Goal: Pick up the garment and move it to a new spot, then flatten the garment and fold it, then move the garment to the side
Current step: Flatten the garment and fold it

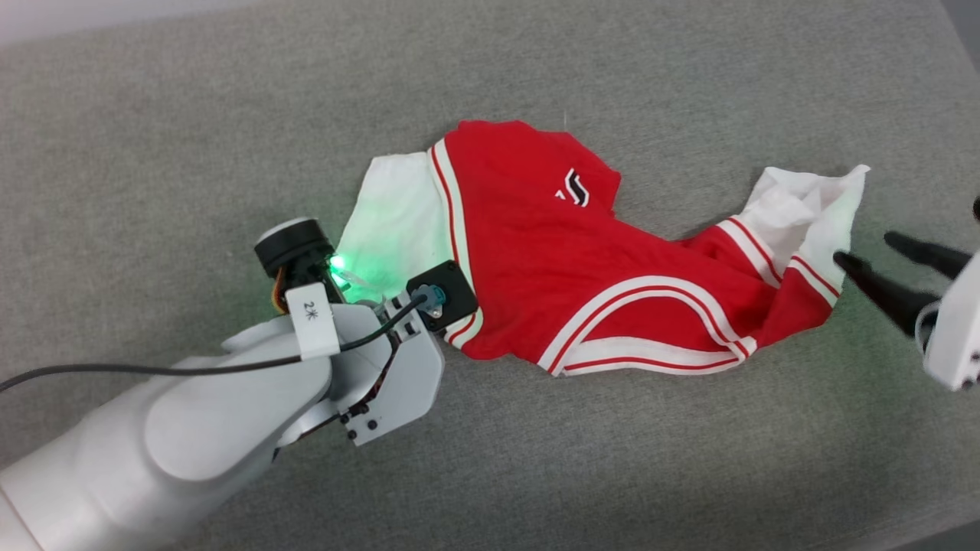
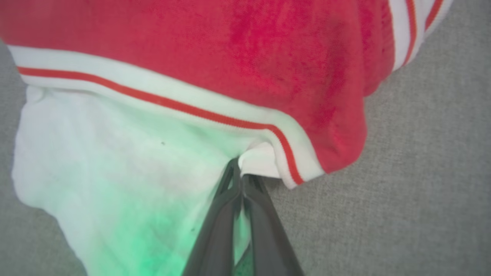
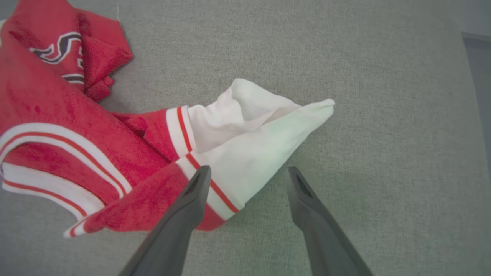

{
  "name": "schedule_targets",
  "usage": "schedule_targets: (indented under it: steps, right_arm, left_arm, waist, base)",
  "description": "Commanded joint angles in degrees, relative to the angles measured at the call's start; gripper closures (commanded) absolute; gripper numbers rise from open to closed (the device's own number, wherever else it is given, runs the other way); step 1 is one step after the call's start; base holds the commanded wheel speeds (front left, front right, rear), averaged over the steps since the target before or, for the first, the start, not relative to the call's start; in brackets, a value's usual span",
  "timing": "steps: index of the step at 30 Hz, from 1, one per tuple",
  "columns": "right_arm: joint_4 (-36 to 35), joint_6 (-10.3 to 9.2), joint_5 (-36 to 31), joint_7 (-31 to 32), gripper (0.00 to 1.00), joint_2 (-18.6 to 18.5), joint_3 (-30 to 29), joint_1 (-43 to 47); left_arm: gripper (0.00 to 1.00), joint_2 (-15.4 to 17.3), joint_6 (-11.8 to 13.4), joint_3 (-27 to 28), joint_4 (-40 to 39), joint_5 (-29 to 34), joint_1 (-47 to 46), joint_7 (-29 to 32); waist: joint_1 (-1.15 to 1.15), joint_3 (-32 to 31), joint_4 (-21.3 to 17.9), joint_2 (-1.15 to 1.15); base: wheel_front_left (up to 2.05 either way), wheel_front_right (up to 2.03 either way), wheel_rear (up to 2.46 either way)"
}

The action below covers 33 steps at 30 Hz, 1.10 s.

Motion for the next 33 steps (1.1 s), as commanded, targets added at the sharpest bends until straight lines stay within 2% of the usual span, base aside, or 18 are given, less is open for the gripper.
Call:
schedule_targets:
  steps: [1,7,10,23,33]
  right_arm:
    - [1.62,-0.08,1.54,3.18,0.00,0.90,0.33,-2.99]
    - [5.99,-0.08,3.41,11.13,0.00,3.10,3.07,-9.00]
    - [7.12,-0.08,2.63,12.92,0.00,3.62,4.24,-10.53]
    - [9.26,-0.08,-1.32,14.59,0.00,3.54,6.50,-10.58]
    - [12.07,-0.08,-3.18,13.81,0.00,6.02,5.81,-10.90]
  left_arm:
    - [1.00,-0.07,0.12,-1.64,1.44,0.31,1.96,1.35]
    - [1.00,-0.54,0.12,-1.85,1.08,0.48,2.40,1.72]
    - [1.00,-0.51,0.09,-1.93,0.95,0.41,2.60,1.78]
    - [1.00,-0.38,0.09,-2.01,0.68,-0.44,2.71,1.11]
    - [1.00,-0.27,0.09,-2.06,0.39,-0.59,2.52,1.05]
  waist:
    - [0.00,0.74,0.68,0.00]
    - [0.00,1.46,1.05,0.00]
    - [0.00,1.72,0.99,0.00]
    - [0.00,2.30,0.83,0.00]
    - [0.00,2.75,1.42,0.00]
  base:
    - [0.00,0.00,0.00]
    - [0.00,0.00,0.00]
    - [0.00,0.00,0.00]
    - [0.00,0.00,0.00]
    - [0.00,0.00,0.00]
